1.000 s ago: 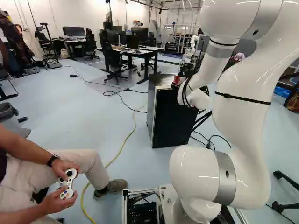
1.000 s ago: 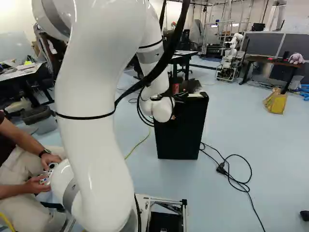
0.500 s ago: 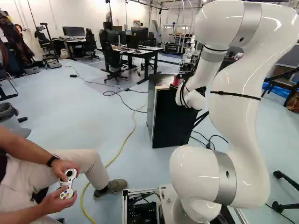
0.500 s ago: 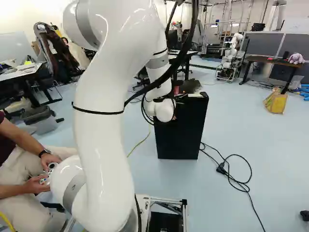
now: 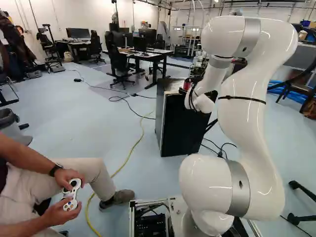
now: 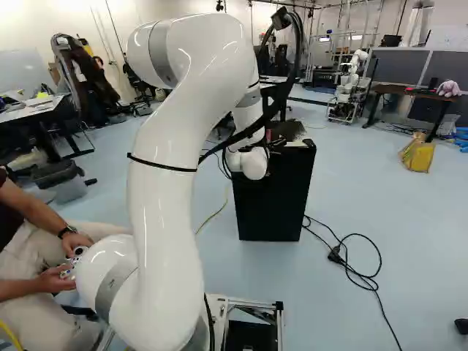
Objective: Grab a drink from the fridge
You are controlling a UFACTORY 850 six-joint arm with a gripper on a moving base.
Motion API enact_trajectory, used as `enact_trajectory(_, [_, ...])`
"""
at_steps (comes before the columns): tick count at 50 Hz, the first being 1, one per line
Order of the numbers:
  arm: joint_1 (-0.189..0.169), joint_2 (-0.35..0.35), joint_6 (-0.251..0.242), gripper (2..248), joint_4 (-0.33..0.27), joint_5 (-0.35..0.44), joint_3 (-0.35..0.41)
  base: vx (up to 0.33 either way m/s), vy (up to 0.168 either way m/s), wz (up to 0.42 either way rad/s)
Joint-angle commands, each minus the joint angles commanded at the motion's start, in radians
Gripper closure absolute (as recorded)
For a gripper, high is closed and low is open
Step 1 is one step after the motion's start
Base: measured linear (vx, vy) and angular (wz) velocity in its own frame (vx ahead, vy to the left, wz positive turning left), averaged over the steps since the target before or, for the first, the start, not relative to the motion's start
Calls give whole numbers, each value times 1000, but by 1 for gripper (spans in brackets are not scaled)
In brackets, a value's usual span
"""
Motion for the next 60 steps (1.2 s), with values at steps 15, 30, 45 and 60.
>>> enact_trajectory(15, [12,-54,0,3,0,0,-76,0,0,0])
enact_trajectory(30, [14,-66,0,3,0,0,-93,0,0,0])
enact_trajectory(45, [16,-78,0,3,0,0,-109,0,0,0])
enact_trajectory(60, [16,-79,0,60,0,0,-111,0,0,0])
